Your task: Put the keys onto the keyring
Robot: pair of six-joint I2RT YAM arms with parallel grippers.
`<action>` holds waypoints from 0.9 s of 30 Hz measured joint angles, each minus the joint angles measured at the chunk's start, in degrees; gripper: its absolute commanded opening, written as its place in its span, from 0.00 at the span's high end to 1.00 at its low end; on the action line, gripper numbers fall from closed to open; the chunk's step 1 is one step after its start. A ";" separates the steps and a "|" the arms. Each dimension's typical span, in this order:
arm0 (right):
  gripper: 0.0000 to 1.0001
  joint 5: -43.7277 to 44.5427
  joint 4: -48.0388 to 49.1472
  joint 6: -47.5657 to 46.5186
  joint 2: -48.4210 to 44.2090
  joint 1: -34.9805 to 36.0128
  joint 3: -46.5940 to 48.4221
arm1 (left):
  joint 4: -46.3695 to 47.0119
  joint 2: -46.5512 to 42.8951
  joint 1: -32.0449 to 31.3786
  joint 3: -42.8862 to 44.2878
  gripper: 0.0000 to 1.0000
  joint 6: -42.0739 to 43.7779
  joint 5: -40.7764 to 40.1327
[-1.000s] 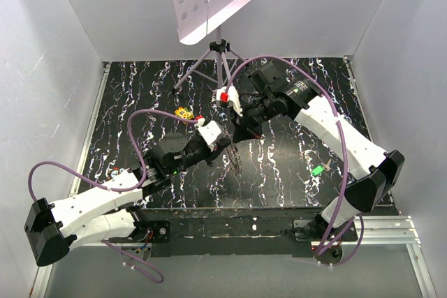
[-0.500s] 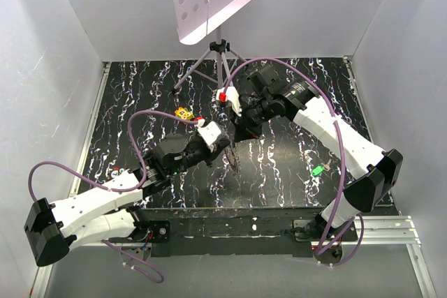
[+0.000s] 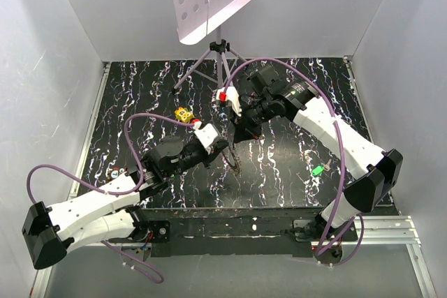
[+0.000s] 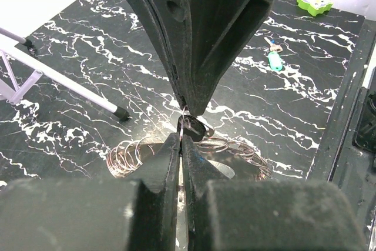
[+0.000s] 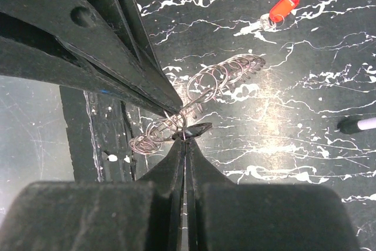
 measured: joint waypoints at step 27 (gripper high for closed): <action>0.99 -14.01 0.48 0.24 -0.74 -3.10 -2.43 | 17.38 -6.10 -0.17 -9.44 1.00 -10.38 1.84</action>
